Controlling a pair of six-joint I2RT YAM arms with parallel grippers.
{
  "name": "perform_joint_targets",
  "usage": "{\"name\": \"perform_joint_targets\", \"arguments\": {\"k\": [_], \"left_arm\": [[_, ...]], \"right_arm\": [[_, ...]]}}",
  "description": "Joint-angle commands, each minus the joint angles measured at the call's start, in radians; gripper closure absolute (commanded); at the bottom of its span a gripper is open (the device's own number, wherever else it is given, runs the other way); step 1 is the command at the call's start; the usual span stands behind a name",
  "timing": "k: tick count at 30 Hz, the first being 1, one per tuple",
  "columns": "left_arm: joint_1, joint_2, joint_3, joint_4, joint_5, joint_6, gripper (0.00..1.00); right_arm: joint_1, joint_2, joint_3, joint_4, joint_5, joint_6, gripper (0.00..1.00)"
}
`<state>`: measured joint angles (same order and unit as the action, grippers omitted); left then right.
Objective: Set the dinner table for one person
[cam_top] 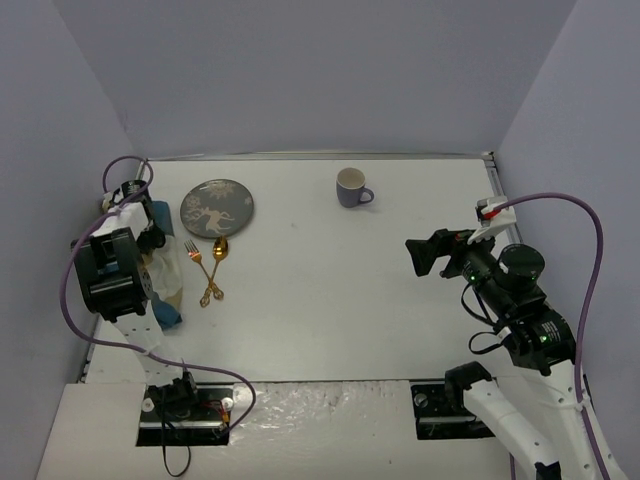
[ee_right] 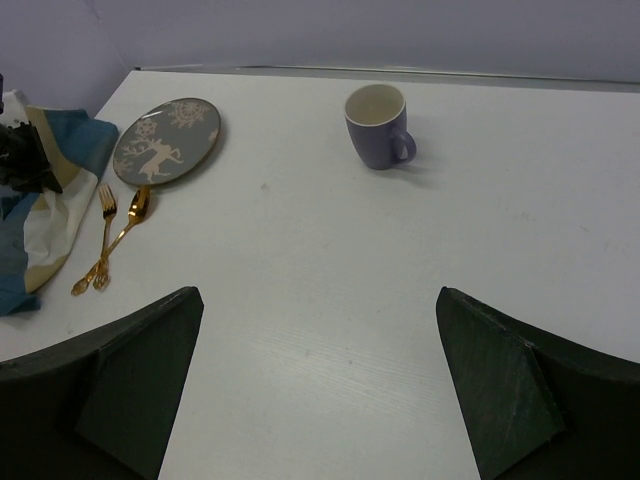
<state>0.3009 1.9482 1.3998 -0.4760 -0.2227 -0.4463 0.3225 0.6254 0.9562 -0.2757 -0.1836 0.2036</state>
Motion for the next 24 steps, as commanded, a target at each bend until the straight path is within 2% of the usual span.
{"name": "perform_joint_targets", "arguments": {"k": [1,5,8,10,14,20,24], "left_arm": [[0.003,-0.118,0.086,-0.058,-0.028,0.046,1.00],[-0.039,-0.296,0.150,-0.149,-0.021,0.094,1.00],[-0.145,-0.414,0.261,-0.292,-0.041,0.156,1.00],[-0.246,-0.494,0.324,-0.396,-0.073,0.178,1.00],[-0.518,-0.604,0.388,-0.470,-0.102,0.167,1.00],[-0.870,-0.675,0.300,-0.422,-0.135,0.081,1.00],[-1.079,-0.643,0.181,-0.262,-0.182,0.004,1.00]], "right_arm": [[0.004,0.013,0.018,0.044,0.005,-0.017,0.00],[0.004,0.016,0.032,0.044,0.006,-0.016,0.00],[0.004,0.014,0.038,0.044,0.017,-0.017,0.00],[0.004,0.015,0.039,0.044,0.022,-0.020,0.00],[0.004,0.018,0.046,0.044,0.032,-0.021,0.00],[0.004,0.005,0.065,0.043,0.061,-0.001,0.00],[0.004,-0.016,0.053,0.040,0.134,0.026,0.00]]}}
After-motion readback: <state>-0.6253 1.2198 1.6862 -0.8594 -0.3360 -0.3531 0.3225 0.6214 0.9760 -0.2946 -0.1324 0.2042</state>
